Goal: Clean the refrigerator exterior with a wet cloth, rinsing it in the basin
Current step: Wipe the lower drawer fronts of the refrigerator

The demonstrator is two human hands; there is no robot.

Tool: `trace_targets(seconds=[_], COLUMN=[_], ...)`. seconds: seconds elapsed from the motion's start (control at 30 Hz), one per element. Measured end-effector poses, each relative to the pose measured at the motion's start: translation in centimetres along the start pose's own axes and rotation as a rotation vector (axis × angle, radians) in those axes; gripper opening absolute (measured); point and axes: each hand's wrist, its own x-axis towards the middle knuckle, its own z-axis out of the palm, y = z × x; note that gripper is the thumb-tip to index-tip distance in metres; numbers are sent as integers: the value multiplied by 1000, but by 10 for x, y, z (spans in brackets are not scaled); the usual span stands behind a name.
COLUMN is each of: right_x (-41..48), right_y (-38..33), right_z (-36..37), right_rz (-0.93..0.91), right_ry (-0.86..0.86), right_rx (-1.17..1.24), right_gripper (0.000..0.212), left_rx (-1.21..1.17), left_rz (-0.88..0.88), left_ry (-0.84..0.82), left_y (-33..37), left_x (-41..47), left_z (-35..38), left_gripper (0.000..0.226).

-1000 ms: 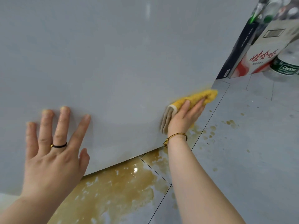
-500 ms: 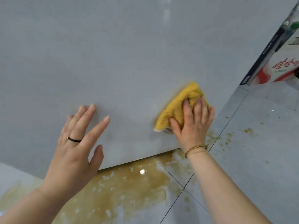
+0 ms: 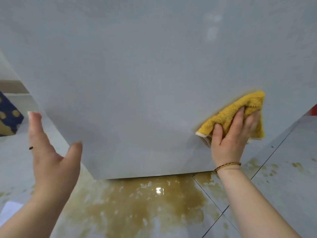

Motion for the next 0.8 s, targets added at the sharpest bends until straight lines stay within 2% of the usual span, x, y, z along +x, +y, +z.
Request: trace_targets(seconds=[0.07,0.13,0.27,0.4,0.57,0.7,0.8], right_x=[6,11,17,18,13,7,-12], right_y=[3,-1,-38,-84,-151,-213,-227], right_z=[-2,-2,12,29,46,64,81], right_rz=[-142,-233,-380,-549,-687,-805,-878], right_ry=[-4,-3,13,41,14,-17,-8], right_rx=[-122,-157,-156,-213,-163,-56,-49], right_gripper=[49,46,46,58,44,42,46], left_rx=[-181,-310,-401,-456,-499,-563,-616], left_rz=[-56,-109,-227,-311,-311,-289,-304], left_ry=[-102,-189,-224,-236,-274,-311,-292], left_y=[14,26,30,33,27,20,16], left_x=[1,3,9,13,22,32,37], left_z=[-4,-11,-26,-36,-41,-48,-51], left_gripper=[68,76,81,72,64,45,37])
